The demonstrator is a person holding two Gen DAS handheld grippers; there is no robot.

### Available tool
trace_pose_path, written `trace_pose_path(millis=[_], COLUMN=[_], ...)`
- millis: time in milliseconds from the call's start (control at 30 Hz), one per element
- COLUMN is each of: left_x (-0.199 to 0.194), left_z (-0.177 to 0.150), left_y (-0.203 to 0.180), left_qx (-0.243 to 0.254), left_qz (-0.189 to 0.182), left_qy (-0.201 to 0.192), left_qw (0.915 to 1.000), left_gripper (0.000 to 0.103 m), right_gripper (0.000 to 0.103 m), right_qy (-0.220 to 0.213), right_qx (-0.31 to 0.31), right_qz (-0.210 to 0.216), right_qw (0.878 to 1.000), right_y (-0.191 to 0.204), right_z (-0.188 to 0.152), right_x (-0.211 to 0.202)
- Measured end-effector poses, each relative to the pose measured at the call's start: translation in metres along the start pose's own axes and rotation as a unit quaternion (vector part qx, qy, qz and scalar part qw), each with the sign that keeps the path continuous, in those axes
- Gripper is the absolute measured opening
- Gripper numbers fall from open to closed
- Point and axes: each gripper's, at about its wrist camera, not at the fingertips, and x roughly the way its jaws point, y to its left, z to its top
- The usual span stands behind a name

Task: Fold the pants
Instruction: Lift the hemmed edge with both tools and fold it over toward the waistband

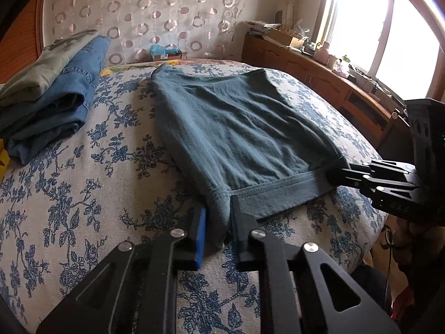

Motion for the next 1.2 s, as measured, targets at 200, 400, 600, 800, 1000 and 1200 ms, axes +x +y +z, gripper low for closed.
trace_pose_path(millis=[200,400,600,800,1000,1200], left_x=[-0.024,-0.049,-0.068,-0.091,-0.110,-0.126], left_z=[0.001,-0.001,-0.005,-0.005,-0.002,0.001], left_y=[-0.007,-0.016,-0.023,-0.034,-0.042,-0.048], left_qx=[0.004,0.010,0.010,0.020,0.028,0.036], left_qz=[-0.013,-0.028,-0.037,-0.047,-0.052,-0.054], left_qy=[-0.019,-0.035,-0.046,-0.063,-0.082,-0.099], left_qw=[0.9997,0.9989,0.9982,0.9967,0.9948,0.9930], left_gripper=[0.012,0.012,0.012,0.012,0.012,0.012], right_gripper=[0.015,0.015,0.015,0.015,0.015,0.015], right_qy=[-0.016,-0.033,-0.047,-0.057,-0.072,-0.092], right_qx=[0.007,0.010,0.004,0.009,0.010,0.004], right_qz=[0.026,0.039,0.047,0.056,0.060,0.066], right_qw=[1.000,0.999,0.998,0.997,0.996,0.994], right_y=[-0.004,-0.004,-0.003,-0.006,-0.005,-0.004], right_z=[0.002,0.000,-0.008,-0.016,-0.019,-0.021], right_x=[-0.013,-0.034,-0.058,-0.077,-0.093,-0.111])
